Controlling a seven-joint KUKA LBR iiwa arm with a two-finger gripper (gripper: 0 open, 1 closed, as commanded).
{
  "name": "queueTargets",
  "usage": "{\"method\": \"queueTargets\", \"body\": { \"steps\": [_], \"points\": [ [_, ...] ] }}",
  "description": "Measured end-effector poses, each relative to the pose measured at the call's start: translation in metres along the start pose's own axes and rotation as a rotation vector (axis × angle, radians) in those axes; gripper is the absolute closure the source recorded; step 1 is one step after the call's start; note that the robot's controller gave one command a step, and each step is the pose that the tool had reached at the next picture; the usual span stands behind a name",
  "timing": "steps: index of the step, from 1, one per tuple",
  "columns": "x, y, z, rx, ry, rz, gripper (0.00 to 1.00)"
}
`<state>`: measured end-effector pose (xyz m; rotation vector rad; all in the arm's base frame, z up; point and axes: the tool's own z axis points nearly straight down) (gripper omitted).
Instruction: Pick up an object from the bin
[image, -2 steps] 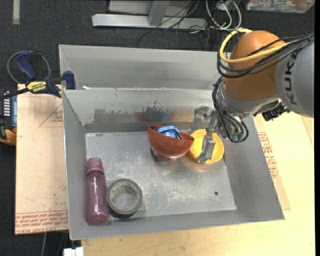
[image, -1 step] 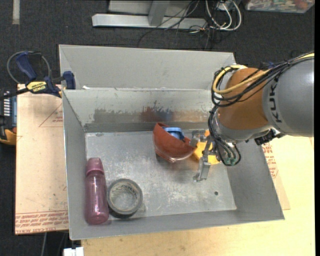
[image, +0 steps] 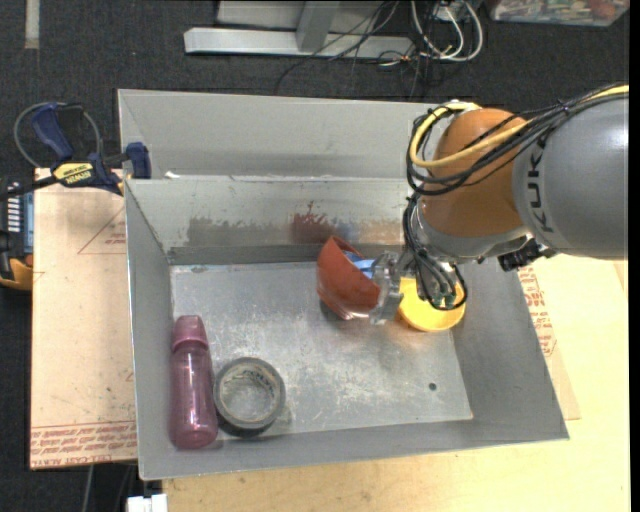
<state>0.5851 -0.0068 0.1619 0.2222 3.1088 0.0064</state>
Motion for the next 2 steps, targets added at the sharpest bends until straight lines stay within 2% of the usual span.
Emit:
{"method": "queueTargets", "body": {
  "steps": [1, 2],
  "points": [
    [0.0, 0.0, 0.0, 0.0, 0.0, 0.0, 1.0],
    [0.004, -0.001, -0.031, 0.002, 0.015, -0.002, 1.0]
  ]
}}
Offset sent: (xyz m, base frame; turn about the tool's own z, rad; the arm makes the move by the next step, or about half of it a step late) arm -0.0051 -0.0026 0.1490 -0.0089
